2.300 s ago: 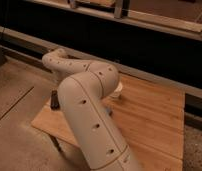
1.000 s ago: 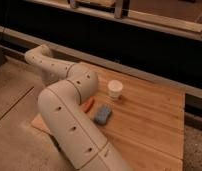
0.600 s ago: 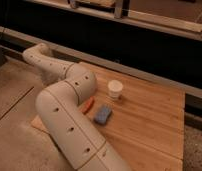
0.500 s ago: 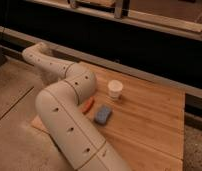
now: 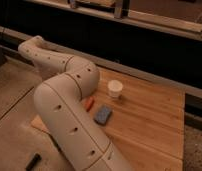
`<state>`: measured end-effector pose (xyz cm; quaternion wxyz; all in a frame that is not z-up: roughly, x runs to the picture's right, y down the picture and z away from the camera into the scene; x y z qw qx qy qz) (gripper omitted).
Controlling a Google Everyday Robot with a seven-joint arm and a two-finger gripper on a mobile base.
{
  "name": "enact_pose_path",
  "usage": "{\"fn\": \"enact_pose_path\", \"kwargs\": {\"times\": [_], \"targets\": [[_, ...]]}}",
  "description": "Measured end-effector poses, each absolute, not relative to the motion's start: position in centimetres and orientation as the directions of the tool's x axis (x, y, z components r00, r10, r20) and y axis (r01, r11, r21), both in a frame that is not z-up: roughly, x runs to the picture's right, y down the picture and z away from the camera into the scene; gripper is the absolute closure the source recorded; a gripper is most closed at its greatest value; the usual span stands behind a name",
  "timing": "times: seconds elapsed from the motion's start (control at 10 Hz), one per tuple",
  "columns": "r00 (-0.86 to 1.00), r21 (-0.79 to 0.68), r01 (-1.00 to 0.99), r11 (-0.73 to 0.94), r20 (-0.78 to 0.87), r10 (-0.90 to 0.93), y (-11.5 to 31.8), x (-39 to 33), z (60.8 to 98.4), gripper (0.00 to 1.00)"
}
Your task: Push the eraser across the table
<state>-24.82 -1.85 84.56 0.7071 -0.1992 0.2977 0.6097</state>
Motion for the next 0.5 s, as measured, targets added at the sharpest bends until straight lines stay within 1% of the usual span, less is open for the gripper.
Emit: {"fn": "enact_pose_path", "kwargs": {"times": [0.4,0.5], "targets": [[0.003,0.104,-0.991,0.080,-0.590,0.807,-0.7,-20.6,79.5,0.35],[0.001,0.102,-0.992,0.074,-0.582,0.813,-0.4,-20.4,79.0,0.35]]}}
